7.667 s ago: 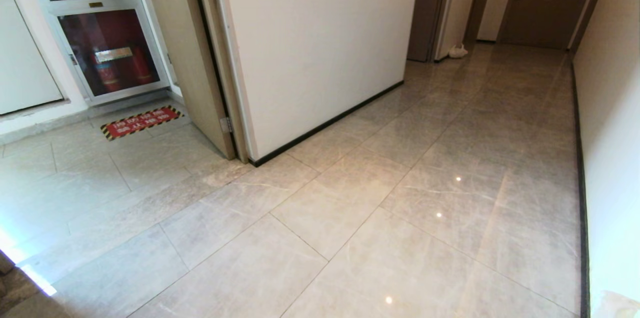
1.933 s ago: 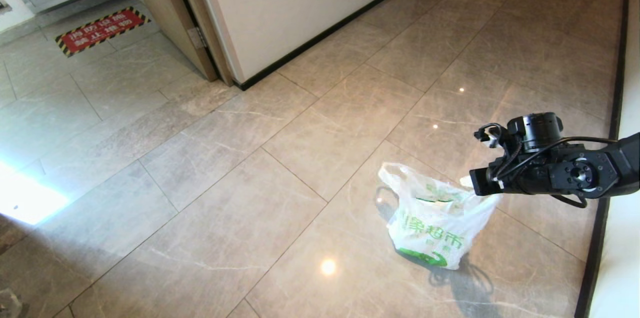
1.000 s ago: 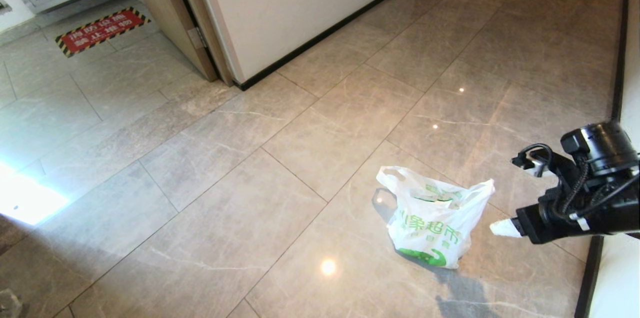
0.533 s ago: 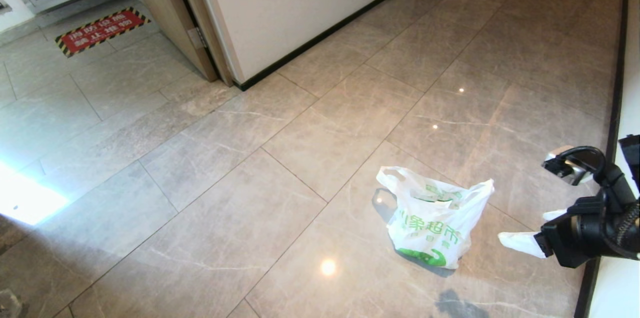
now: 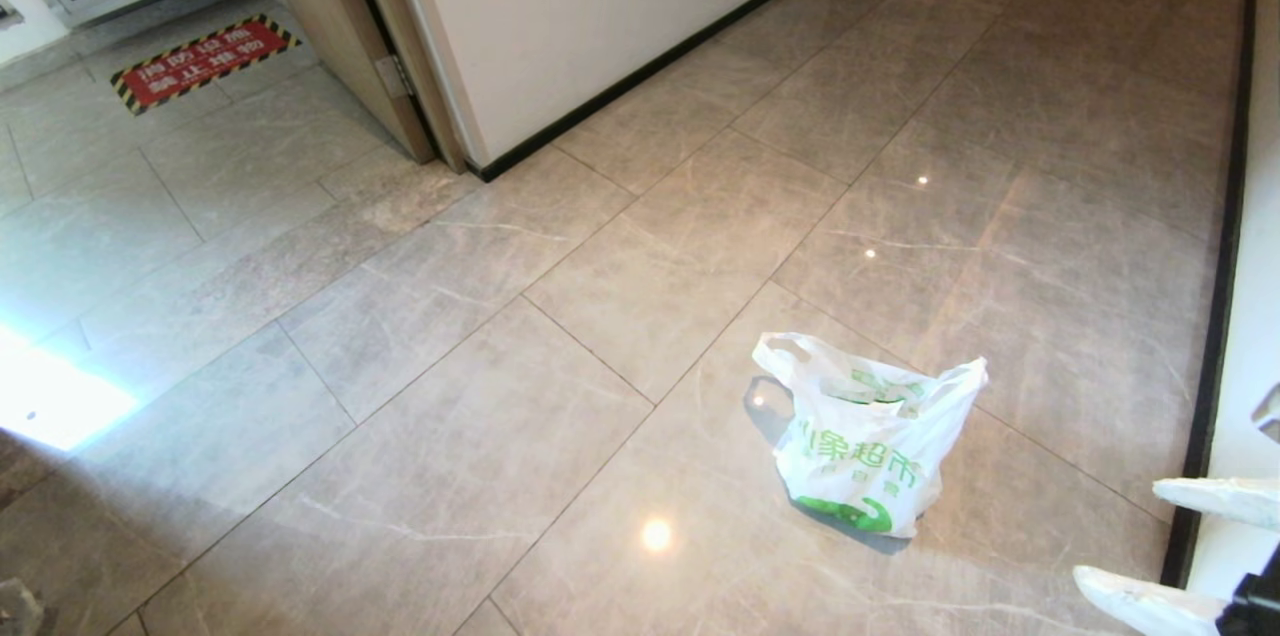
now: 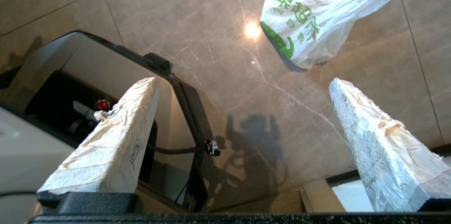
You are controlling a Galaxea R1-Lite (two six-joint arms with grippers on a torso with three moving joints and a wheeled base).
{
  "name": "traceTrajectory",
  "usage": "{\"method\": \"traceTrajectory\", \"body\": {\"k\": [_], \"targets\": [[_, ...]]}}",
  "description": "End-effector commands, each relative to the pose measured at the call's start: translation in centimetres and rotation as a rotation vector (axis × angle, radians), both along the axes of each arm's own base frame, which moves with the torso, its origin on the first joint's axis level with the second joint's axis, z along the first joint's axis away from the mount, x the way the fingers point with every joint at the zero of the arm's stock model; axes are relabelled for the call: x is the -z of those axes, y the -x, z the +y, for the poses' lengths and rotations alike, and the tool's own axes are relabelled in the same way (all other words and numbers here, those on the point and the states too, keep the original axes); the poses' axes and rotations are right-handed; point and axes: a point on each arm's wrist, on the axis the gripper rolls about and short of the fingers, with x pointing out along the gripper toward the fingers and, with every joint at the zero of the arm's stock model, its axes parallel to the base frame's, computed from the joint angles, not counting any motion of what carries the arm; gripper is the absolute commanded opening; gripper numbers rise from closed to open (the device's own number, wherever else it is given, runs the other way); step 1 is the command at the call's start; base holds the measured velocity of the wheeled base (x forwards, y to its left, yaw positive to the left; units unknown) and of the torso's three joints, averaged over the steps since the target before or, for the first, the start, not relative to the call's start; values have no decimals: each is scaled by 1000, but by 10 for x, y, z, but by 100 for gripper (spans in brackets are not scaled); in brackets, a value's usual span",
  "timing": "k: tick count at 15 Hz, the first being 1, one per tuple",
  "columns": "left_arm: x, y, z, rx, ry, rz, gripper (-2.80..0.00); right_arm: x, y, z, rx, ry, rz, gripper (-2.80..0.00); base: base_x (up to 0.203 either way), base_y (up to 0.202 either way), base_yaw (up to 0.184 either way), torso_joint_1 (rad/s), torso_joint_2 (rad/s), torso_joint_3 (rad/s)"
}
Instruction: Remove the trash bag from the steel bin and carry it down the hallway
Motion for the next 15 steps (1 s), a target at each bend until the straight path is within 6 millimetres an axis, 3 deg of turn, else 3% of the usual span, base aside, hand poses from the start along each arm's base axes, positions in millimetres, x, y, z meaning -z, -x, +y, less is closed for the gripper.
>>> {"method": "traceTrajectory", "body": {"k": [1, 6, 10, 11, 15], "targets": [[0, 0, 0, 0, 2, 0, -280, 0, 20, -5, -17, -9, -39, 0, 0, 0, 0, 0, 0, 0], [0, 0, 0, 0, 2, 0, -280, -3, 16, -6, 43, 22, -51, 0, 0, 0, 0, 0, 0, 0], [0, 0, 0, 0, 2, 0, -280, 2, 12, -15, 242, 66, -36, 0, 0, 0, 0, 0, 0, 0], [0, 0, 0, 0, 0, 0, -280, 5, 16, -16, 244, 61, -43, -280, 0, 0, 0, 0, 0, 0], [0, 0, 0, 0, 1, 0, -280, 33, 48, -29, 331, 58, -70, -280, 0, 0, 0, 0, 0, 0]]}}
